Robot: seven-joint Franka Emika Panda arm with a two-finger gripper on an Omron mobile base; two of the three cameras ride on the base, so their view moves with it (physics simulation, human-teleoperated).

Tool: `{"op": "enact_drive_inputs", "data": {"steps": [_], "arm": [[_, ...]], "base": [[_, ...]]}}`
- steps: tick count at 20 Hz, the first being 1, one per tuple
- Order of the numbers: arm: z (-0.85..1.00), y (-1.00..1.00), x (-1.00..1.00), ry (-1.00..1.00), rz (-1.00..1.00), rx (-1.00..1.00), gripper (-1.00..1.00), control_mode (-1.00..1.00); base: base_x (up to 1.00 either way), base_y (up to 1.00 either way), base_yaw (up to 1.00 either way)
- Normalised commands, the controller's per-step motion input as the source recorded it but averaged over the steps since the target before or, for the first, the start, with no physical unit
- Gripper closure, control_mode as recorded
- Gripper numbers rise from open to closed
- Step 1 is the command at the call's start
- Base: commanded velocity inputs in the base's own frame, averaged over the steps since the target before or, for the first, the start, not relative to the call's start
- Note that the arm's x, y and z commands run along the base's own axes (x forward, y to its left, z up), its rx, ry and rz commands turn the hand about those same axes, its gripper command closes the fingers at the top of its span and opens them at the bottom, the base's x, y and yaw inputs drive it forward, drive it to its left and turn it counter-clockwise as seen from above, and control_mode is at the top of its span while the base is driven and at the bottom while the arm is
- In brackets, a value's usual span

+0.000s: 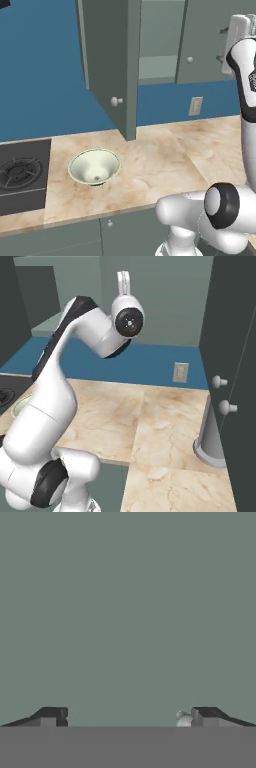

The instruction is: Open the cabinet and move the ladle to the pot. Then close the cabinet.

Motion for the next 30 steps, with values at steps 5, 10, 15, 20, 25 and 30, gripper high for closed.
{"op": "enact_drive_inputs", "data": {"steps": [5, 10, 15, 20, 25, 30], "arm": [[0.21, 0.21, -1.00, 0.07, 0.00, -0.09, -1.00, -1.00], [0.00, 0.51, -0.98, 0.00, 0.00, -0.07, -1.00, -1.00], [-0.24, 0.57, -0.97, 0.00, 0.02, -0.12, -1.00, -1.00], [-0.16, 0.76, -0.64, -0.06, 0.06, -0.11, -1.00, -1.00], [0.00, 0.84, -0.47, -0.03, 0.00, -0.03, -1.00, -1.00], [0.00, 0.58, -0.70, 0.01, 0.00, -0.01, -1.00, -1.00]], "base": [[0.00, 0.00, 0.00], [0.00, 0.00, 0.00], [0.00, 0.00, 0.00], [0.00, 0.00, 0.00], [0.00, 0.00, 0.00], [0.00, 0.00, 0.00]]}}
